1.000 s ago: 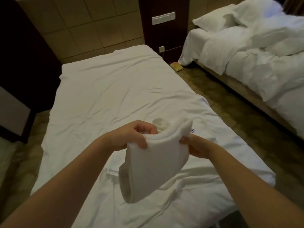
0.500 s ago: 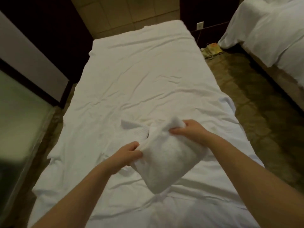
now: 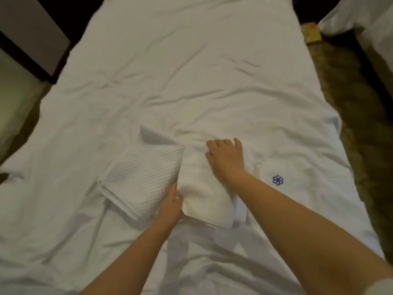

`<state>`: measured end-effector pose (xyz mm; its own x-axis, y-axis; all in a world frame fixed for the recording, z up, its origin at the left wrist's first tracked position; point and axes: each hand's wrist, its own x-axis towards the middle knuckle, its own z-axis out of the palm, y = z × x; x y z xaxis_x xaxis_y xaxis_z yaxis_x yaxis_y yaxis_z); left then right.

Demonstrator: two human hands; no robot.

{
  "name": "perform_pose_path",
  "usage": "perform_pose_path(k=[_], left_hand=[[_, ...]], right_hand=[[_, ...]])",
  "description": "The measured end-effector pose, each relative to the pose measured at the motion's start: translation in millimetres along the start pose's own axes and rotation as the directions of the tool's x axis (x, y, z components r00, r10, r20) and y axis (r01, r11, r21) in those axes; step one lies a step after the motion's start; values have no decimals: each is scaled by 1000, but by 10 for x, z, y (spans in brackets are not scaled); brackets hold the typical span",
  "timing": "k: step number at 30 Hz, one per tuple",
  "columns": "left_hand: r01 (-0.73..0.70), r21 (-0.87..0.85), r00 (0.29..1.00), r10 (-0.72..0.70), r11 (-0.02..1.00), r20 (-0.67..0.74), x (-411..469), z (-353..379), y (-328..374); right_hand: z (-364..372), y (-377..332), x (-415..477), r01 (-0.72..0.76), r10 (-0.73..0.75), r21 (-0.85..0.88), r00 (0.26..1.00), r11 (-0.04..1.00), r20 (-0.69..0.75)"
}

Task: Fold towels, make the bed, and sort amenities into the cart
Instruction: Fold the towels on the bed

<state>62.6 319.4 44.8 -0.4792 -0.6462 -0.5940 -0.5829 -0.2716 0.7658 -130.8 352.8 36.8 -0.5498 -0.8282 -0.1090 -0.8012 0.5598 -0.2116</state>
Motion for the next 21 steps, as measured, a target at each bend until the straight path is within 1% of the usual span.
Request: perform_pose_path(k=[1,2,3,4,5,6,7,8,10,11,14,16,18,20,21], left_hand=[[0,52,1000,-1,999,21,50,-10,-20],[8,101,1000,-11,995,29,107,-24,-12],[11,143,999,-16,990,34,172,-43,3],[20,174,999,-25,985,27,218,-52,60],[22,199,1000,-25,980,14,245,-36,164],[34,221,999,-34,975,-3,297,-17,224],[29,233,1000,-26,972,-17,360,10,281],[29,244,999,-20,969,-36,410,41,348],[10,255,996,12,967,-84,503,97,434],[-8,270,993,39,963,-110,513,131,480],[-105,323,976,161,941,-150,455,258,562],[-104,351,970,173,931,-171,410,361,533],[-76,352,961,163,933,-223,413,430,415],[-97,355,943,200,930,-266,383,460,342],[-129,355,924,243,926,-296,368,473,321]], right_hand=[[61,35,-89,-66,66,35,997,997,-25],[65,88,-179,-176,182,110,982,978,-47],[30,154,-271,-307,326,235,944,922,-44],[-19,222,-349,-420,459,409,888,810,2],[-62,277,-414,-484,539,586,837,650,94],[-93,306,-473,-510,555,705,808,492,198],[-96,314,-512,-528,537,757,795,385,282],[-88,314,-518,-544,513,772,789,327,338],[-104,336,-461,-561,505,781,776,275,379],[-137,362,-422,-551,520,793,772,259,366],[-231,501,-387,-477,574,842,775,254,266],[-233,546,-406,-494,538,829,788,262,300],[-141,551,-428,-528,473,793,806,303,356],[-81,561,-409,-493,440,813,832,309,337],[-65,570,-390,-461,436,836,845,298,310]])
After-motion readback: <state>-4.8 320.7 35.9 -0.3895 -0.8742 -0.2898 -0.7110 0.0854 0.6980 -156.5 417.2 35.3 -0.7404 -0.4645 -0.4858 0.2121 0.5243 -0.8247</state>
